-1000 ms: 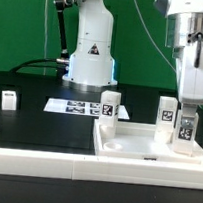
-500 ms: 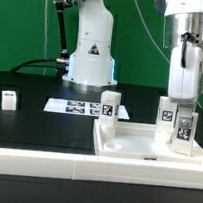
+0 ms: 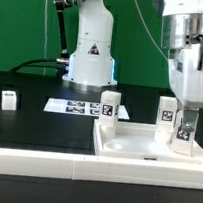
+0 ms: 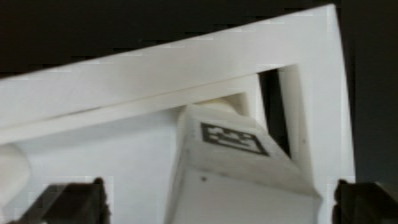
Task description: Assemble square table
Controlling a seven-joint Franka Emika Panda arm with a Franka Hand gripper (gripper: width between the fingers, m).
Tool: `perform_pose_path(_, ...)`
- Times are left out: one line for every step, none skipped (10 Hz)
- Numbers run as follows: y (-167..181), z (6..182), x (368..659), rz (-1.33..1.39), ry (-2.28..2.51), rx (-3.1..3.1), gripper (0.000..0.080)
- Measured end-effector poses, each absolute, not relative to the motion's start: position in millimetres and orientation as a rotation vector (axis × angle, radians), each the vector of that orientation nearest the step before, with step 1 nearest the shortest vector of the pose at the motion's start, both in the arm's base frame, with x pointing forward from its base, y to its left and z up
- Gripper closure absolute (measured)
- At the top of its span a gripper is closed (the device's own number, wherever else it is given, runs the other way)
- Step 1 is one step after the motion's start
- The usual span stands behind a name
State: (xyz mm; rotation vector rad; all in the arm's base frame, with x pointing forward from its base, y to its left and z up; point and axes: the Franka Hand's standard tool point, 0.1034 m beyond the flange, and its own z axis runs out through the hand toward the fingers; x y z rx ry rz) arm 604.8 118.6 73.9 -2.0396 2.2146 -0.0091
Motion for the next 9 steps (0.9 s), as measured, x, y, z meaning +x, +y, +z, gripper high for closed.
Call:
perform_pose_path(118.6, 74.6, 605.5, -0.019, 2.083, -2.175, 0.0154)
perform_pose_path(119.5, 75.7, 606.6, -0.026, 1.981, -2.267, 0.015)
perform_pose_path(122.1, 77.4, 607.2, -0.014, 1.918, -2.325, 0.0151)
perform_pose_path(123.0, 77.8, 607.9, -0.025, 1.794, -2.422, 0.0151)
perform_pose_path(123.0, 77.9, 608.4, -0.031, 1.648, -2.526, 0.0151)
perform_pose_path(124.5, 79.9, 609.3, -0.021, 1.515, -2.615, 0.0151)
perform_pose_path(123.7, 80.8, 610.8, -0.029, 1.429, -2.663, 0.0151)
perform_pose_path(121.7, 80.7, 611.1, -0.04, 1.3, -2.735, 0.0151)
perform_pose_path(121.4, 81.2, 611.6, -0.05, 1.214, -2.783, 0.0151)
